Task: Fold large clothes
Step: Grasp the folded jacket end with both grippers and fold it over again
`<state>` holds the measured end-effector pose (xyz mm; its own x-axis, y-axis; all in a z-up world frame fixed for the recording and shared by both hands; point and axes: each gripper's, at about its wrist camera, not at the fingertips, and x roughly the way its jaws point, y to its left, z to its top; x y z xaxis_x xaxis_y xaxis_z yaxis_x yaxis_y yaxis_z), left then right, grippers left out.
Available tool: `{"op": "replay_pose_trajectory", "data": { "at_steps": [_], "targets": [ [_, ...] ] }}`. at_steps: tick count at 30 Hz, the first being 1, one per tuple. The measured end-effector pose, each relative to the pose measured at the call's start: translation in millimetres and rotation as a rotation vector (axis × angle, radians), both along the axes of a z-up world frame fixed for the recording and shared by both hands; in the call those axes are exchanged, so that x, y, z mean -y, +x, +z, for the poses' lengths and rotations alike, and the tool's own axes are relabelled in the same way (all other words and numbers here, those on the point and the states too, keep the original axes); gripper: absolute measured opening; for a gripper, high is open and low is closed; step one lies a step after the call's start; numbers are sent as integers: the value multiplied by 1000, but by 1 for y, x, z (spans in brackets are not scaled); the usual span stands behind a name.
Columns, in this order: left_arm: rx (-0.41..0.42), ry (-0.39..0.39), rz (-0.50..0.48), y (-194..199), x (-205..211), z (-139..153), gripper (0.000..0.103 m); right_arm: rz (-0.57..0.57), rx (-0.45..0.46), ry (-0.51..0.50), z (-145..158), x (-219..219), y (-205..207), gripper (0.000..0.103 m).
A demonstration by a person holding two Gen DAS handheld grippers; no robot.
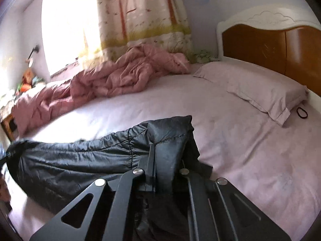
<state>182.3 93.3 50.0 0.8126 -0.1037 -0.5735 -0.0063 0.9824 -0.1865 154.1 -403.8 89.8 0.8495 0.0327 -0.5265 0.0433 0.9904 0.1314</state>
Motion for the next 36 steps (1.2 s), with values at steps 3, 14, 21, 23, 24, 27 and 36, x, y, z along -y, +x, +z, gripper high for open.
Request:
{"op": "replay_pose_trajectory", "data": {
  "at_steps": [3, 14, 21, 23, 24, 27, 36],
  "targets": [
    [-55, 13, 10, 24, -2, -12, 13, -7, -12, -34, 2, -3, 22, 7],
    [-85, -65, 166, 9, -47, -59, 82, -85, -138, -100, -48, 5, 56, 48],
    [-143, -323, 77, -21, -72, -65, 96, -105, -115, -39, -28, 29, 4, 74],
    [-220, -419, 44, -19, -70, -82, 95, -87, -135, -6, -32, 34, -6, 74],
    [-240, -459, 25, -20, -65, -89, 95, -69, -153, 39, -37, 37, -11, 74],
    [-262, -532, -42, -18, -50, -101, 93, 6, -236, 260, -63, 51, -12, 74],
    [-143, -298, -98, -59, -10, -57, 26, 94, -205, 387, -66, 51, -24, 22]
  ]
}}
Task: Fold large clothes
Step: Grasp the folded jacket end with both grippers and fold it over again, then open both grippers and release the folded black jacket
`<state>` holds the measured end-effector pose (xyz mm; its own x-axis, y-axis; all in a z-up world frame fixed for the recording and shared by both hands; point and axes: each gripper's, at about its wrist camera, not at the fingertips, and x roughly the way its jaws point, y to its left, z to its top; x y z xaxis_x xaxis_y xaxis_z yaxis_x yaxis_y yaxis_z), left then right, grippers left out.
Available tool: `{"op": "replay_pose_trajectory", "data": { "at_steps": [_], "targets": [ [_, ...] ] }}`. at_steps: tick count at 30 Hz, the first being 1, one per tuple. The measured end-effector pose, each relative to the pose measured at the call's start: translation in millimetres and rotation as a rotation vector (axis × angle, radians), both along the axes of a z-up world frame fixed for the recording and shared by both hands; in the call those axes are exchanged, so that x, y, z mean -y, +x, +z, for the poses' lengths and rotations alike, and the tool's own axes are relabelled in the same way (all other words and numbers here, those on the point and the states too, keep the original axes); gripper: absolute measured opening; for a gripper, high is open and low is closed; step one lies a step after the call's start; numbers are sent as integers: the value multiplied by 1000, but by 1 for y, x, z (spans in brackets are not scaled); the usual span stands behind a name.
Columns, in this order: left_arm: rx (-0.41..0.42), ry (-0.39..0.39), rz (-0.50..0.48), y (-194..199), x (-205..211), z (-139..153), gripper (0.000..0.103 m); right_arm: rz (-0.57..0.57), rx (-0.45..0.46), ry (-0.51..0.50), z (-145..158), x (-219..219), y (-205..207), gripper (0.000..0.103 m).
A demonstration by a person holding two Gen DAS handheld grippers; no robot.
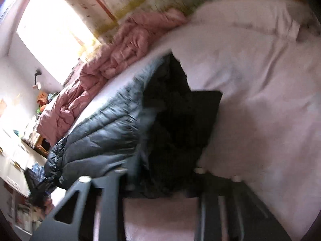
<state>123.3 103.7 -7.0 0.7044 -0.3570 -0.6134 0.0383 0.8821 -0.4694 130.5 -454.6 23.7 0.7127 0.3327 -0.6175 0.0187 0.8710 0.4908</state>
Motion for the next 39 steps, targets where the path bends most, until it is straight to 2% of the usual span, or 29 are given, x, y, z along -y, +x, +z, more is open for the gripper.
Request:
{"op": "replay_pose_trajectory", "data": {
  "at_steps": [3, 5, 6, 7, 8, 9, 10, 11, 12, 13, 15, 17, 20, 22, 23, 25, 27, 31, 33, 36, 39],
  "targets": [
    [13, 71, 30, -24, 6, 11, 27, -10, 77, -64, 26, -8, -29, 22],
    [12, 140, 81, -39, 14, 18, 35, -13, 92, -136, 36, -17, -49, 22],
    [29, 182, 113, -48, 19, 23, 38, -29, 89, -213, 40, -26, -59, 22],
    [57, 244, 152, -55, 25, 30, 47, -48, 88, -260, 44, -31, -64, 22],
    [92, 316, 197, -62, 31, 37, 67, -82, 93, -354, 47, -42, -70, 22],
    [134, 388, 255, -69, 34, 42, 77, -102, 96, -433, 50, -50, -74, 25],
    [198, 461, 322, -77, 39, 49, 93, -121, 97, -509, 53, -58, -77, 26],
    [256, 524, 370, -84, 43, 55, 95, -143, 98, -586, 56, -66, -79, 34],
    [282, 559, 372, -85, 47, 59, 95, -170, 91, -671, 58, -76, -79, 47],
    [297, 565, 348, -86, 50, 62, 95, -183, 96, -743, 60, -85, -78, 53],
    [322, 528, 296, -90, 54, 68, 95, -197, 119, -813, 66, -98, -79, 55],
    [336, 499, 262, -89, 61, 73, 95, -239, 116, -811, 79, -104, -79, 55],
    [349, 501, 208, -88, 79, 84, 95, -336, 33, -795, 99, -111, -80, 55],
    [362, 517, 192, -87, 93, 95, 95, -343, 44, -756, 114, -119, -82, 57],
    [368, 515, 185, -89, 97, 101, 95, -335, 27, -704, 123, -122, -76, 60],
    [385, 473, 164, -92, 104, 113, 95, -265, -24, -620, 134, -129, -58, 60],
    [378, 449, 152, -88, 111, 122, 95, -243, -66, -590, 148, -142, -33, 60],
    [376, 406, 152, -82, 118, 134, 96, -283, -55, -629, 197, -179, 9, 60],
    [378, 368, 169, -84, 118, 134, 103, -247, -65, -602, 224, -199, 28, 60],
    [351, 417, 140, -83, 124, 126, 103, -171, -26, -588, 263, -232, 42, 60],
    [362, 451, 143, -87, 123, 120, 103, -171, 20, -636, 282, -247, 50, 60]
  ]
}}
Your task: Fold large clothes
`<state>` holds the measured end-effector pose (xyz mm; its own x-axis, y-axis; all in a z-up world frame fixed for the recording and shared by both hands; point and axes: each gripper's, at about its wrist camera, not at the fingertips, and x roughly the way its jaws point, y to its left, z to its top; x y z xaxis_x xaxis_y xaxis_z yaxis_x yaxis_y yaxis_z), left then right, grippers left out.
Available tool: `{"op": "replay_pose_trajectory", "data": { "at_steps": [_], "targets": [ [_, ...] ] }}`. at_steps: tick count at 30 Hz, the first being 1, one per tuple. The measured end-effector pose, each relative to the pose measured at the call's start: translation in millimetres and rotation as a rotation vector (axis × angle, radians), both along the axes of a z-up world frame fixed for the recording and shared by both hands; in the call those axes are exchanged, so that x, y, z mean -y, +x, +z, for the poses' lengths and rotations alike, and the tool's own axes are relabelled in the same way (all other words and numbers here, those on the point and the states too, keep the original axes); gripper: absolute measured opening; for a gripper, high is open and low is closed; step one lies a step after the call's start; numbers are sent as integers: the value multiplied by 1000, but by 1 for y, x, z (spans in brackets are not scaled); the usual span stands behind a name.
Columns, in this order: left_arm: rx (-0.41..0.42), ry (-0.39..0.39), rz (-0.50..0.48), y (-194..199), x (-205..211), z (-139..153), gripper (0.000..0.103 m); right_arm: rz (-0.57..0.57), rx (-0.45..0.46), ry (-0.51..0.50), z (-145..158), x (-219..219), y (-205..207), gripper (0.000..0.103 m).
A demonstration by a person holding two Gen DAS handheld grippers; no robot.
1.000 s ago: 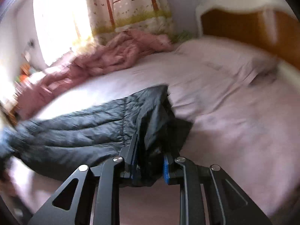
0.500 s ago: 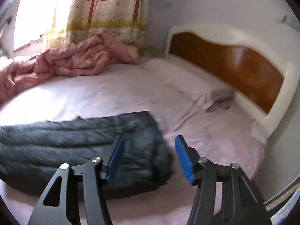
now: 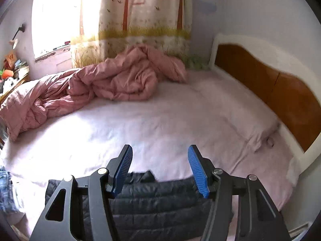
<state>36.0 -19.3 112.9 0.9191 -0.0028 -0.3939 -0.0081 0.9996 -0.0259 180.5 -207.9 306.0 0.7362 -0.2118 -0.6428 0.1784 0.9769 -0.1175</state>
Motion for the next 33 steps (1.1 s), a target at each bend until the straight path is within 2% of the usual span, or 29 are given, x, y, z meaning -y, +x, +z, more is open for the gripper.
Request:
{"op": "replay_pose_trajectory", "data": {
  "at_steps": [5, 9, 11, 12, 13, 14, 15, 17, 18, 21, 24, 26, 28, 31, 33],
  "targets": [
    [-8, 41, -20, 2, 2, -13, 103, -12, 10, -42, 5, -2, 9, 60],
    [-53, 60, -50, 14, 6, -23, 101, 44, 40, -7, -14, 10, -2, 60],
    [-74, 62, -69, 20, 7, -27, 78, 104, 18, 47, -43, 25, -12, 57],
    [-90, 57, -88, 24, 8, -29, 69, 125, 6, 70, -57, 31, -17, 44],
    [-107, 47, -107, 28, 9, -31, 45, 162, -24, 104, -79, 40, -23, 36],
    [-127, 31, -123, 33, 9, -33, 29, 201, -56, 142, -100, 47, -27, 30],
    [-160, -2, -157, 41, 9, -37, 27, 235, -86, 184, -117, 53, -31, 21],
    [-252, -99, -254, 61, 7, -48, 12, 299, -156, 274, -154, 64, -35, 14],
    [-312, -146, -271, 74, 6, -57, 8, 341, -202, 330, -174, 68, -35, 11],
    [-420, -200, -266, 105, 2, -81, 6, 372, -268, 405, -213, 69, -29, 7],
    [-494, -240, -254, 125, -4, -104, 2, 300, -288, 433, -241, 63, -13, 6],
    [-508, -222, -261, 132, -2, -112, 1, 316, -281, 460, -248, 58, -12, 5],
    [-506, -199, -258, 137, 1, -118, 1, 328, -276, 446, -252, 55, -9, 5],
    [-549, -247, -250, 148, 0, -137, 2, 295, -385, 473, -277, 60, 8, 5],
    [-544, -277, -245, 151, -1, -147, 3, 277, -426, 512, -297, 65, 21, 0]
  ]
}}
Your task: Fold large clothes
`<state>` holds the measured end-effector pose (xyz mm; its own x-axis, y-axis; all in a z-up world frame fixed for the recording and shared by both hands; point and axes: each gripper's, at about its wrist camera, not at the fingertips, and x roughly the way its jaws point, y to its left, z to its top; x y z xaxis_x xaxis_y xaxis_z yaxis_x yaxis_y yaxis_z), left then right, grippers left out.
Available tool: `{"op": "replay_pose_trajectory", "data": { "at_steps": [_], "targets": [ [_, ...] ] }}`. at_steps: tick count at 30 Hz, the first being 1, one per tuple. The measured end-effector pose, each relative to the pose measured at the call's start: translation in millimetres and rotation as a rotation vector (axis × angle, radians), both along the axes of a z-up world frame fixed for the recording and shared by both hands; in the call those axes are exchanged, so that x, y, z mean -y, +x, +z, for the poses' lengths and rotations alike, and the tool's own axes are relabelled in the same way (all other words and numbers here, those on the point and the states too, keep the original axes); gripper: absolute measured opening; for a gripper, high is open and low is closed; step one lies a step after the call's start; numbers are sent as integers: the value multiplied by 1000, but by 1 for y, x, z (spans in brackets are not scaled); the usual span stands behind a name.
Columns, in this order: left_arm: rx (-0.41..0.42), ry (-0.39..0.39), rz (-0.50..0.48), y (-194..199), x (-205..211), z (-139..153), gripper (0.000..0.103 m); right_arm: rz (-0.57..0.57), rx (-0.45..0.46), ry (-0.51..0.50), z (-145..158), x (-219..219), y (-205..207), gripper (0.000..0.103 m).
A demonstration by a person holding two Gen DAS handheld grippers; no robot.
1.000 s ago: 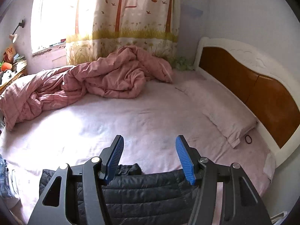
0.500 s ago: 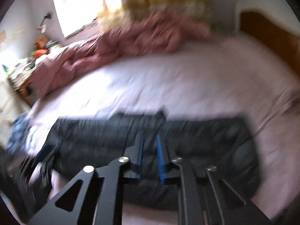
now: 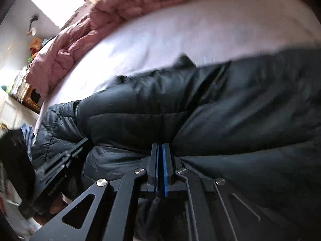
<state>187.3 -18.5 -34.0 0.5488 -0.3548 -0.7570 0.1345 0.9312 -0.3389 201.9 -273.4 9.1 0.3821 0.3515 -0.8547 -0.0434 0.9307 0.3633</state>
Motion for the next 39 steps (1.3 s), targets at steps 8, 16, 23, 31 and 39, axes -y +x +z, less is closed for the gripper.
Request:
{"op": "replay_pose_trajectory", "data": {
  "at_steps": [8, 16, 23, 31, 39],
  "targets": [
    [118, 35, 7, -19, 2, 15, 2, -34, 78, -39, -1, 1, -8, 0],
    [285, -91, -150, -69, 20, 63, 2, -251, 320, 18, 53, 68, -115, 37],
    [88, -148, -207, -55, 64, 33, 3, -430, 409, 77, 45, 125, -178, 92],
    [22, -135, -171, -40, 70, 2, 4, -591, 311, 301, 7, 172, -157, 92],
    [184, -92, -87, -74, 32, 50, 10, -667, 367, 214, 11, 167, -116, 25]
  ]
}}
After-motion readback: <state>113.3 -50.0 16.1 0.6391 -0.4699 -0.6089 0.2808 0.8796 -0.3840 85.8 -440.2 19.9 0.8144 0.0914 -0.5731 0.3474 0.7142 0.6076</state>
